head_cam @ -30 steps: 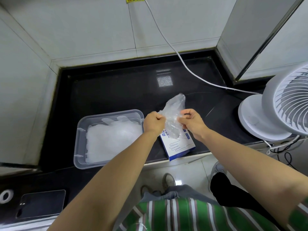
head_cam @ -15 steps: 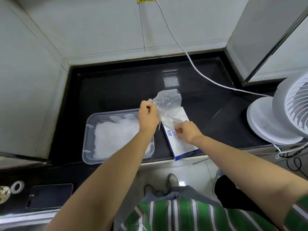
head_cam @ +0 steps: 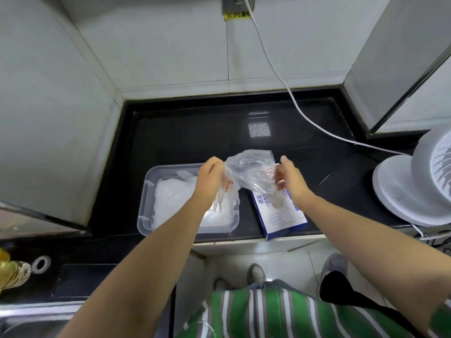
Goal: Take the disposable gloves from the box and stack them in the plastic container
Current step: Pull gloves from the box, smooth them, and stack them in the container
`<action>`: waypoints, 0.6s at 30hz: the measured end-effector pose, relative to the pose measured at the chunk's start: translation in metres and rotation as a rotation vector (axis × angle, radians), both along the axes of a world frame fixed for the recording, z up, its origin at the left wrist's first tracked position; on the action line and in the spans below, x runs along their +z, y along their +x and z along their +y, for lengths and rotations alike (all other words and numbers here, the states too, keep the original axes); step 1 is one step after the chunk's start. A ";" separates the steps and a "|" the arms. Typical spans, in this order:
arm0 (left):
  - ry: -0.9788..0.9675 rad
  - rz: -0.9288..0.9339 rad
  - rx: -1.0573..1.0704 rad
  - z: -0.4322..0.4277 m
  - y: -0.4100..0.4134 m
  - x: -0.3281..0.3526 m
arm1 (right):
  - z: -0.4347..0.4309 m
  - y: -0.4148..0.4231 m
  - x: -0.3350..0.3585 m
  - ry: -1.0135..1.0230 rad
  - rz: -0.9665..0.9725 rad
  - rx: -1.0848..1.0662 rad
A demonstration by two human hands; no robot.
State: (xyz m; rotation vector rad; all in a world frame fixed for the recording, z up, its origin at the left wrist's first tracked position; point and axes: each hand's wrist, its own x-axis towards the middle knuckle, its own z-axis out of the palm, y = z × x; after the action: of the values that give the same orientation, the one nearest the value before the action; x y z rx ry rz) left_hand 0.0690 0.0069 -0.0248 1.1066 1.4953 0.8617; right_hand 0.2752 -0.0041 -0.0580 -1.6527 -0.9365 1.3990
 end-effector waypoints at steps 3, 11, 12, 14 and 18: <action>0.046 0.040 -0.075 -0.003 -0.007 0.001 | 0.003 -0.003 0.011 -0.015 0.172 0.133; -0.310 -0.248 -0.082 -0.004 -0.026 0.005 | 0.011 -0.050 0.039 0.108 0.235 0.227; -0.334 -0.304 -0.099 -0.004 -0.031 0.006 | 0.011 -0.057 0.046 0.095 0.286 0.247; -0.378 -0.429 -0.146 -0.007 -0.044 0.011 | 0.012 -0.073 0.059 0.076 0.384 0.281; -0.352 -0.566 -0.162 -0.013 -0.066 0.016 | 0.016 -0.102 0.069 0.091 0.562 0.377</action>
State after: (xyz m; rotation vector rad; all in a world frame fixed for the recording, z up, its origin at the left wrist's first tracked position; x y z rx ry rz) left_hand 0.0026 -0.0059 -0.0091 0.6395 1.0161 0.6882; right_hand 0.1728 0.0119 0.0110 -0.9525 -0.9786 1.9061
